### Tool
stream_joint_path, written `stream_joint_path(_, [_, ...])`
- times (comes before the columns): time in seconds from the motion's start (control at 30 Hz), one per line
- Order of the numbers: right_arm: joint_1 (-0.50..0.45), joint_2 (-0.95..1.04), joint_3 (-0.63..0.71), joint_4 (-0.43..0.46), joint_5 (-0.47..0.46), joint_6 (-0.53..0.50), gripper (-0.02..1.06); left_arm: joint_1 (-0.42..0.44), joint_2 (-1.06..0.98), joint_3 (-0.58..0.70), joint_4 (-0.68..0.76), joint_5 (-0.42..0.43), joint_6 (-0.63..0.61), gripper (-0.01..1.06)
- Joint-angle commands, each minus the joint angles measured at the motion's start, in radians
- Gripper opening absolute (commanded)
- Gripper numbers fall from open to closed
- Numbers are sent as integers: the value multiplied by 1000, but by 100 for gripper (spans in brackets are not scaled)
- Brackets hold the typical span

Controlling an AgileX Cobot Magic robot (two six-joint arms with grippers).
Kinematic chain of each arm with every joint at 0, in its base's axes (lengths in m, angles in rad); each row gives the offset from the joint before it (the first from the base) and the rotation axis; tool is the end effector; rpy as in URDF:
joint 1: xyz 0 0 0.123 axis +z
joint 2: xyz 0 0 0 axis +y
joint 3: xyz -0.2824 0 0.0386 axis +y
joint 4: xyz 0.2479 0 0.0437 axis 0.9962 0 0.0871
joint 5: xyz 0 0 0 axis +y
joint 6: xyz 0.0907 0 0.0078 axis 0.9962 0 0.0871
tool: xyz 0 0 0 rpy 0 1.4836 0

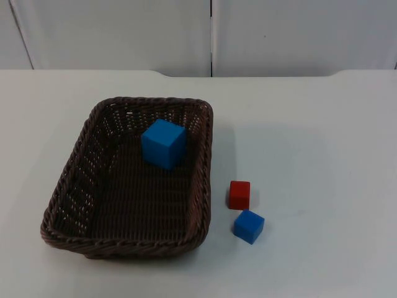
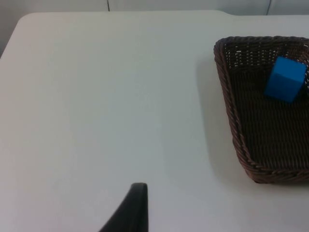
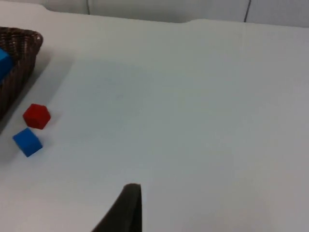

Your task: Pick up the basket with the left hand and place the largest block into the basket with the right hand.

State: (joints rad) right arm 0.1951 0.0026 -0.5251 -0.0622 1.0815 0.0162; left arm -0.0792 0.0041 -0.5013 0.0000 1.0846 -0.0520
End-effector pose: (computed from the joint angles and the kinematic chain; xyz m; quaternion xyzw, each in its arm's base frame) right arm -0.0072 -0.0065 0.2826 -0.0743 0.8491 0.0242 0.5224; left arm -0.0054 0.0004 0.2756 0.0117 0.8600 -0.0334 0.5090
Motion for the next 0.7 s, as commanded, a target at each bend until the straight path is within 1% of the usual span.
stream_joint_path(0.0, [-38,-3,10,-6,-4,2,105,-2,-4,3,0,-12,-5,105])
stream_joint_path(0.1, [-77,-3,10,-6,-4,-3,105,-2,-4,3,0,-12,-5,105])
stream_joint_path(0.27, [-103,-3,10,-3,-4,-3,105,-2,-4,3,0,-12,-5,105])
stream_joint_path(0.67, [-111,-3,10,-6,-4,-3,105,-2,-4,3,0,-12,-5,105])
